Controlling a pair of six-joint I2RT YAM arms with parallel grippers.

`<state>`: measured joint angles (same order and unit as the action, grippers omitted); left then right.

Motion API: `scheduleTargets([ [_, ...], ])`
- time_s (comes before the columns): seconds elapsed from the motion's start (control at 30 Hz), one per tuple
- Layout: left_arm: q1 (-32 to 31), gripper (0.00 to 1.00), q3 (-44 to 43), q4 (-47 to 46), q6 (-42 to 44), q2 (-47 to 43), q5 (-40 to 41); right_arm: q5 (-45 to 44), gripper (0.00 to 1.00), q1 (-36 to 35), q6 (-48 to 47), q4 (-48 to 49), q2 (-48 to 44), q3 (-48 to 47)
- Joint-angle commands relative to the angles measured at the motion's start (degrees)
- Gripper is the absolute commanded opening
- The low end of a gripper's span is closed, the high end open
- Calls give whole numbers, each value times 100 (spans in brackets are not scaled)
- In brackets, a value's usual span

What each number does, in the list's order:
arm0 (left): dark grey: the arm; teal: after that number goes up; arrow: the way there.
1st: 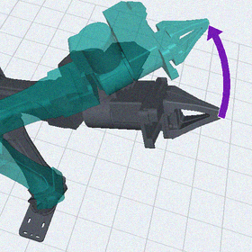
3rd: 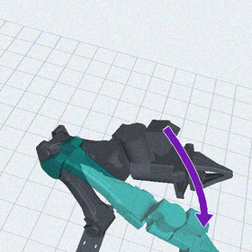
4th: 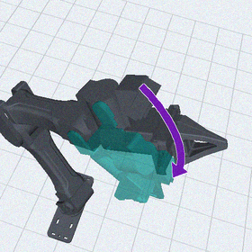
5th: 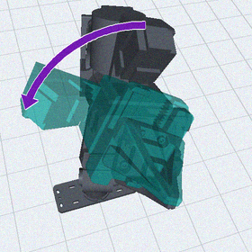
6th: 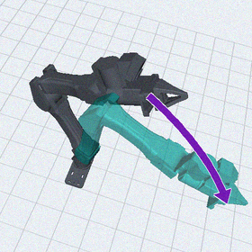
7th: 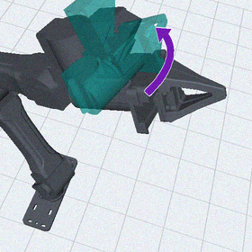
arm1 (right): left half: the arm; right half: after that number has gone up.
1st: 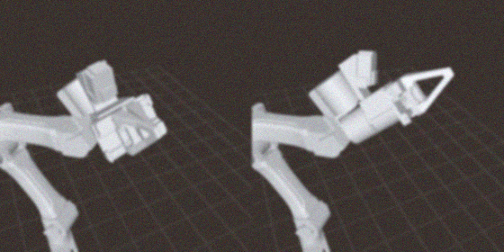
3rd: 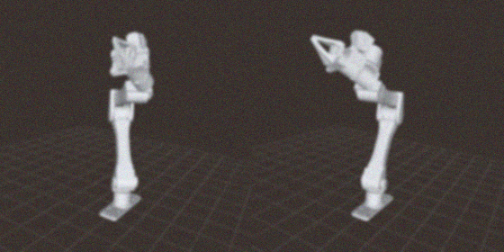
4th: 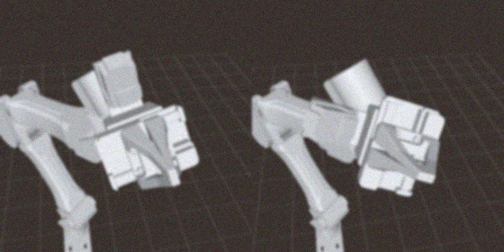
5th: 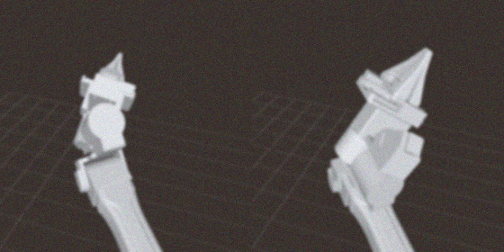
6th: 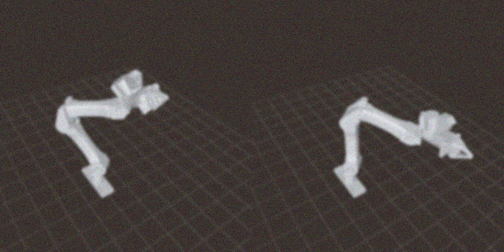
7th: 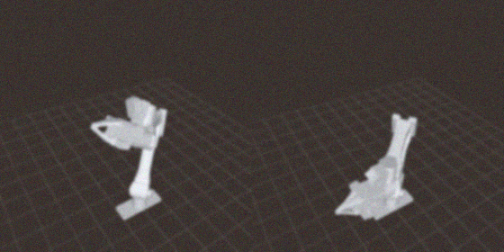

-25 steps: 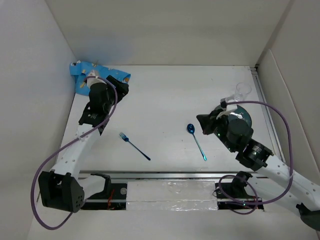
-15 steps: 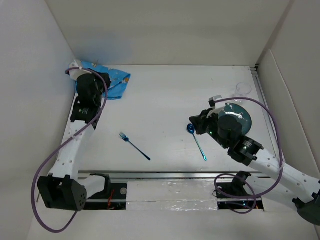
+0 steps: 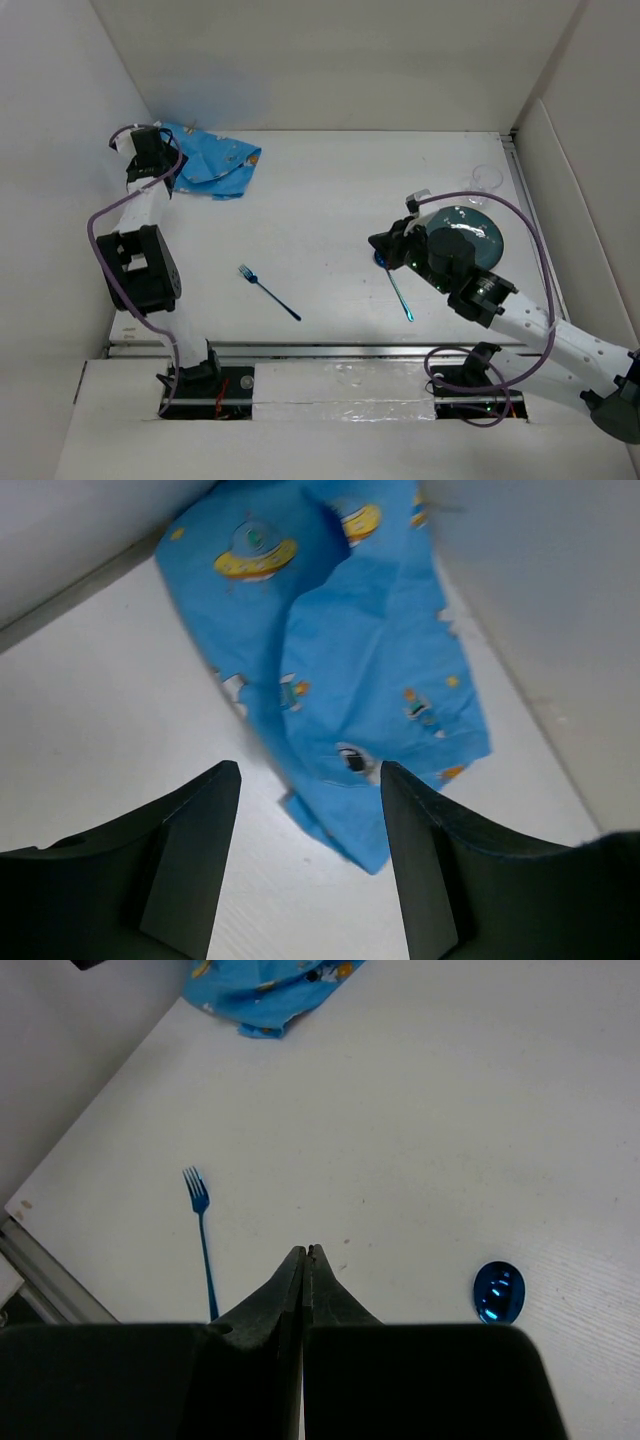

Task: Set the dinner table for one person

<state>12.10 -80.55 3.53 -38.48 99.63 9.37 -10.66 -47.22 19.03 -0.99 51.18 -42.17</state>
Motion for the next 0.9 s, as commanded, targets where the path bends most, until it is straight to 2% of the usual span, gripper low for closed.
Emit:
scheduleTargets([
  [0.0,293,56,-634,86,270,545,-460,221,0,46,-57,301,146,-10],
  [0.07,293,55,-943,322,534,959,-636,248,0,46,-39,433,217,60],
  [0.13,232,55,-1243,412,596,1408,-1101,204,6,46,4,416,314,77],
  [0.17,232,56,-1252,325,631,1497,-1217,169,10,46,5,468,357,104],
  [0.2,171,57,-1148,211,605,1567,-1314,195,19,46,-4,669,445,148],
  [0.3,48,62,-762,-308,526,1533,-1472,301,32,-6,-48,601,638,43],
  [0.43,47,63,-786,-590,403,1778,-1823,424,34,-6,-74,732,998,-63],
  [0.63,47,46,-699,-845,253,1902,-2088,512,34,-6,4,715,1158,-125],
  [0.7,47,45,-716,-775,244,1928,-2044,485,34,-6,40,767,1166,-133],
  [0.87,47,34,-576,-705,95,1928,-1974,301,34,-6,-4,671,1140,-256],
])
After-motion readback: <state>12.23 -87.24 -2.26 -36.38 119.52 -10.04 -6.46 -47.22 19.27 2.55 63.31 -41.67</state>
